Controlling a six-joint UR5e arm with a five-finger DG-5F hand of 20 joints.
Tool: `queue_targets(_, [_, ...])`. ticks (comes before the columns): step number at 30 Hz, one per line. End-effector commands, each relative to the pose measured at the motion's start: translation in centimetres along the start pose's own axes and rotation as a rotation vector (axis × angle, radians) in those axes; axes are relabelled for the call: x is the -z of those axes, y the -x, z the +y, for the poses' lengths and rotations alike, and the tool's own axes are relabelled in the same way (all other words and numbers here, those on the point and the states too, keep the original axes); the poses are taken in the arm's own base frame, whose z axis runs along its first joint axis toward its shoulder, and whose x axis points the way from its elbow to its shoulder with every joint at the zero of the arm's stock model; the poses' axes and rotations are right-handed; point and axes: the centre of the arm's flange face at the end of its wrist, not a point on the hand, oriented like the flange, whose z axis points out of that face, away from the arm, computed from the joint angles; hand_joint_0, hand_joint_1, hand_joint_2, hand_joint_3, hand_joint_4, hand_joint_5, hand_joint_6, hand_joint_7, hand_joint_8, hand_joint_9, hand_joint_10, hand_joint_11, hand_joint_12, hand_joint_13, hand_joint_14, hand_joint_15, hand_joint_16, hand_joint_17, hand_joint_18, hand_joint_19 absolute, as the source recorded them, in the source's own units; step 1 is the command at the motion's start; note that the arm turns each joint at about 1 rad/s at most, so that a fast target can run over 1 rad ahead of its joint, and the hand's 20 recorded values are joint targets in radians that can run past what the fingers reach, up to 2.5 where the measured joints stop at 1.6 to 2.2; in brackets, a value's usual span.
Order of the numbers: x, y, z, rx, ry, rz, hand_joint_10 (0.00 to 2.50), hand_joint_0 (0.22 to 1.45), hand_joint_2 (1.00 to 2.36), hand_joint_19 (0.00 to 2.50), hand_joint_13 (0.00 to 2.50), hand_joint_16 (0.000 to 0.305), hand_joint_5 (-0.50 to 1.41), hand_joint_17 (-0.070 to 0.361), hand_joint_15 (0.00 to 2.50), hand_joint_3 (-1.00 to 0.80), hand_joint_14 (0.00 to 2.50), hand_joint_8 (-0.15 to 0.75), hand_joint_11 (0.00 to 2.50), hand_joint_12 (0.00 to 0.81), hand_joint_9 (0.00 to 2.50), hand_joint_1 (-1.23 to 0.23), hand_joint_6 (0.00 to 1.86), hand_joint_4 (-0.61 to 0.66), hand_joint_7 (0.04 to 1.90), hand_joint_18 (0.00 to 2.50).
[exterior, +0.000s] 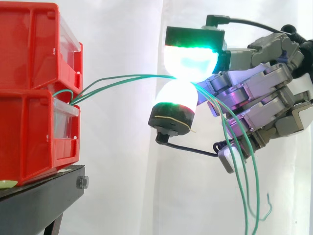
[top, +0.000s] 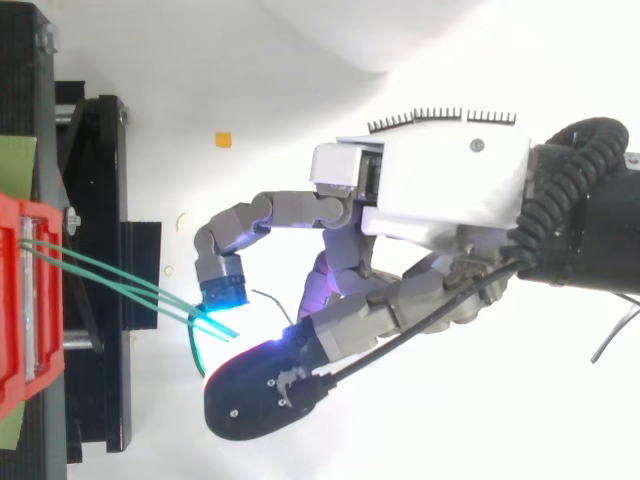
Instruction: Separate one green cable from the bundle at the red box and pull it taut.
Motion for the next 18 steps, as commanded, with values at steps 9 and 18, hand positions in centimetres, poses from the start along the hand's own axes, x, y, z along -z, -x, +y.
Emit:
queue_targets(9, [0.21, 0.15, 0.11, 0.014, -0.015, -0.001, 1.77, 0.48, 1.0, 0.32, 1.43, 0.068, 0.13, 0.152, 0.95, -0.5, 2.5, 0.197, 1.58, 0.288, 2.32, -0.55, 0.56, 0.12, 1.3, 1.04])
queue_targets(18, [0.21, 0.15, 0.04, 0.016, -0.017, -0.001, 1.88, 0.5, 1.0, 0.32, 1.4, 0.063, 0.13, 0.141, 0.93, -0.5, 2.5, 0.159, 1.49, 0.27, 2.29, -0.11, 0.56, 0.09, 1.27, 0.98])
